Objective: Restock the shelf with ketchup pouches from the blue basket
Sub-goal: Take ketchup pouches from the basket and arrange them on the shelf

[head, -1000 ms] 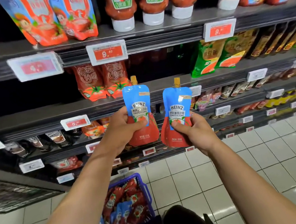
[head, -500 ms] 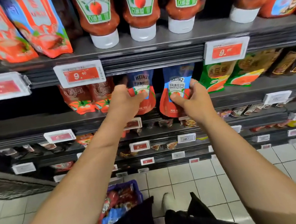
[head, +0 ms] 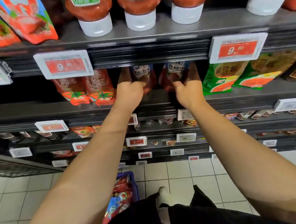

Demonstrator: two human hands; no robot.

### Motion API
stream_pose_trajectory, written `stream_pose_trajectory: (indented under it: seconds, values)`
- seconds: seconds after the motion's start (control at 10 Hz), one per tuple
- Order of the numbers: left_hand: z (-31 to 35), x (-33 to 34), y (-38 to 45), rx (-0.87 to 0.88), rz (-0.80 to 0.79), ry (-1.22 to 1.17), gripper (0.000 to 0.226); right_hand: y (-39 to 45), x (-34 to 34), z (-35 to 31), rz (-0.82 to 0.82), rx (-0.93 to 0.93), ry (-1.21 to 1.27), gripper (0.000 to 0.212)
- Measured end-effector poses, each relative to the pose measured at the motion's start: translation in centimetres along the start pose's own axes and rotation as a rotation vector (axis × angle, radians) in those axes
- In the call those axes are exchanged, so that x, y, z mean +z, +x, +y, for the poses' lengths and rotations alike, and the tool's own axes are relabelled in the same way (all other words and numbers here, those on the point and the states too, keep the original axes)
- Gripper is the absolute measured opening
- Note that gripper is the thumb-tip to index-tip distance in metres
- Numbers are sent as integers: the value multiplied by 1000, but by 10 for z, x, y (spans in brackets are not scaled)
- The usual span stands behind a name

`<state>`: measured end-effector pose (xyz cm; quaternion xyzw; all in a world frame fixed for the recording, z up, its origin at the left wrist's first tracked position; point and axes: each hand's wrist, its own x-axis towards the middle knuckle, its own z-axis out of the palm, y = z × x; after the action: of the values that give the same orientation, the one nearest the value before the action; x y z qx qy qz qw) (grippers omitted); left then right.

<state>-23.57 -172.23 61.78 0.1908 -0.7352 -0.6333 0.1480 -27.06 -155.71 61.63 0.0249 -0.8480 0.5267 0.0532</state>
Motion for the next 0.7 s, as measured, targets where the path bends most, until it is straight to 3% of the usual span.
stream_pose_trajectory:
  seconds: [0.2, 0.3, 0.4, 0.5, 0.6, 0.7]
  values:
    - [-19, -3, -6, 127, 4, 294, 66, 1, 0, 15, -11, -67, -87, 76]
    - [-23, 3, -13, 163, 161, 395, 67, -2, 4, 15, 70, -26, -115, 79]
    - [-21, 7, -12, 180, 167, 429, 72, -6, 13, 12, 180, 10, -201, 72]
    - [-14, 7, -10, 211, 165, 458, 74, -1, 21, 12, 156, 31, -203, 56]
    - [-13, 8, -1, 167, 148, 512, 73, 19, 30, 10, 107, 132, -226, 56]
    - [-14, 10, 6, -43, 92, 626, 46, 36, 34, 7, 138, 79, -310, 50]
